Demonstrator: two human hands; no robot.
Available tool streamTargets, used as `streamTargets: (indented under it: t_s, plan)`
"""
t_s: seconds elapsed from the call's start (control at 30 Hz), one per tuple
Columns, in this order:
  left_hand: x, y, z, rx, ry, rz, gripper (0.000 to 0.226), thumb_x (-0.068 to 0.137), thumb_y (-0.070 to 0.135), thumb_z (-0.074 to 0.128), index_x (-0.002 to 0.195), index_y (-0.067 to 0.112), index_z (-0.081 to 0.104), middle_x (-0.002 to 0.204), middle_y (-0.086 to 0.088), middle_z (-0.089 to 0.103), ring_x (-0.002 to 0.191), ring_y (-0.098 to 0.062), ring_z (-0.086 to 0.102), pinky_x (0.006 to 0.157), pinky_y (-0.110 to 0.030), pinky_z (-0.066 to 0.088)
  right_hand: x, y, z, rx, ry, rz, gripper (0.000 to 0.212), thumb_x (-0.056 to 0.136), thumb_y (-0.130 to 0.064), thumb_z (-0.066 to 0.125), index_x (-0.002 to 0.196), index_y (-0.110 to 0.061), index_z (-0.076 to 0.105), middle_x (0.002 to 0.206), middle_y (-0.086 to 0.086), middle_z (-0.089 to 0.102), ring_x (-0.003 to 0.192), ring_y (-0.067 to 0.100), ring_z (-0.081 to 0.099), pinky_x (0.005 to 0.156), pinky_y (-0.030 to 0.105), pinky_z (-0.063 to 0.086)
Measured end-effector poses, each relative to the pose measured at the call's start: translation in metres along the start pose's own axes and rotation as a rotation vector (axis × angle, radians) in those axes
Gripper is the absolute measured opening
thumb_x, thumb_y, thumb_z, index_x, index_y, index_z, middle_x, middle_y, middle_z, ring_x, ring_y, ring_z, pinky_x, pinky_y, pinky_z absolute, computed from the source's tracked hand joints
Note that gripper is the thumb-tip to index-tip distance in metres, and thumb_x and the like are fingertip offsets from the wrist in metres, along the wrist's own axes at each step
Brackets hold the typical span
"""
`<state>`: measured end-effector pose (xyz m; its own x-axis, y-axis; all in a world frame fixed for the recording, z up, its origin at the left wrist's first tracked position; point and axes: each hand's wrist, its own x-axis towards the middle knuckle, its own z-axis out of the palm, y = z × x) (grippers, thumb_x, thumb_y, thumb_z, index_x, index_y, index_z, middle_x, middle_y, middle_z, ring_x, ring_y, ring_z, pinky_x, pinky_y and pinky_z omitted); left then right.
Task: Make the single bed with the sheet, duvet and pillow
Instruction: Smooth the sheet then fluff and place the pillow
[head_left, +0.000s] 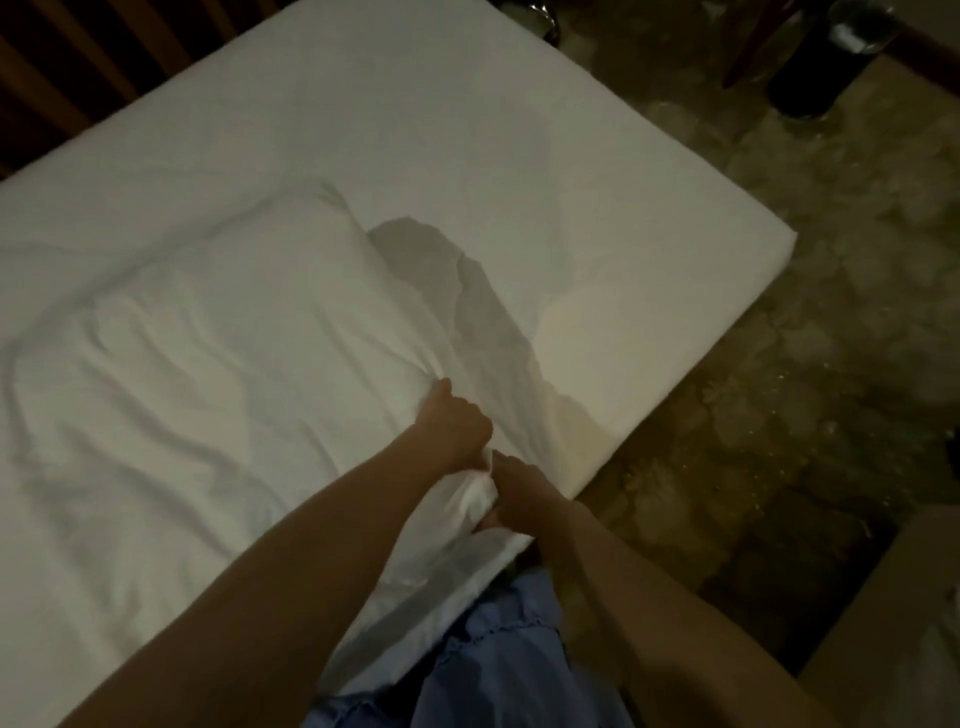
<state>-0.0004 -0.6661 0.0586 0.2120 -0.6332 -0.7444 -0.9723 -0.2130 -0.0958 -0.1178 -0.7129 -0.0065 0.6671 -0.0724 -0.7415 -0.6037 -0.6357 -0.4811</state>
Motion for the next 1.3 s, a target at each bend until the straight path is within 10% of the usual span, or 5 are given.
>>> streamTargets:
  t_s: [0.4, 0.7, 0.93, 1.1, 1.3]
  plan:
    - [-0.046, -0.003, -0.104, -0.316, 0.598, 0.115, 0.042, 0.097, 0.030, 0.047, 0.059, 0.013, 0.040, 0.064, -0.007, 0.053, 0.069, -0.024, 0.050, 0.065, -0.030, 0.034, -0.060, -0.013, -0.082, -0.194, 0.723, -0.182, 0.024, 0.083, -0.019, 0.055, 0.085, 0.002, 0.067, 0.088, 0.023, 0.067, 0.085, 0.039, 0.063, 0.076, 0.039, 0.043]
    - [-0.020, 0.082, -0.049, -0.184, 0.490, 0.290, 0.029, 0.097, 0.030, 0.043, 0.101, 0.009, 0.062, 0.106, -0.012, 0.063, 0.104, -0.027, 0.052, 0.087, -0.032, 0.029, -0.070, 0.052, -0.006, 0.058, 0.424, 0.220, 0.030, 0.096, -0.021, 0.050, 0.118, -0.002, 0.059, 0.121, 0.017, 0.060, 0.114, 0.031, 0.055, 0.090, 0.035, 0.042]
    - [-0.045, 0.032, -0.020, -0.271, 0.578, -0.342, 0.077, 0.095, 0.060, 0.019, 0.152, 0.011, 0.004, 0.159, -0.010, 0.002, 0.146, -0.027, 0.003, 0.110, -0.061, 0.004, -0.071, 0.005, -0.071, 0.082, 0.480, 0.247, 0.066, 0.085, -0.032, 0.060, 0.140, -0.013, 0.028, 0.136, 0.010, 0.033, 0.126, 0.031, 0.036, 0.104, 0.047, 0.032]
    - [-0.088, 0.000, 0.039, -0.452, 0.514, -0.563, 0.074, 0.089, 0.065, 0.006, 0.135, 0.023, -0.034, 0.155, -0.001, -0.028, 0.142, -0.027, -0.023, 0.104, -0.073, 0.002, -0.079, -0.127, -0.093, -0.036, 1.013, -0.408, 0.060, 0.082, -0.020, 0.041, 0.141, -0.011, 0.042, 0.143, 0.014, 0.042, 0.130, 0.031, 0.040, 0.109, 0.046, 0.030]
    - [-0.138, -0.040, 0.159, -0.733, 0.348, -0.762, 0.075, 0.084, 0.075, 0.018, 0.141, 0.048, -0.023, 0.149, 0.005, -0.038, 0.135, -0.037, -0.034, 0.092, -0.080, -0.005, -0.002, -0.101, -0.029, -0.548, 0.575, -0.130, 0.061, 0.095, -0.060, 0.022, 0.147, -0.043, -0.007, 0.159, -0.003, -0.009, 0.144, 0.036, -0.009, 0.105, 0.072, 0.001]
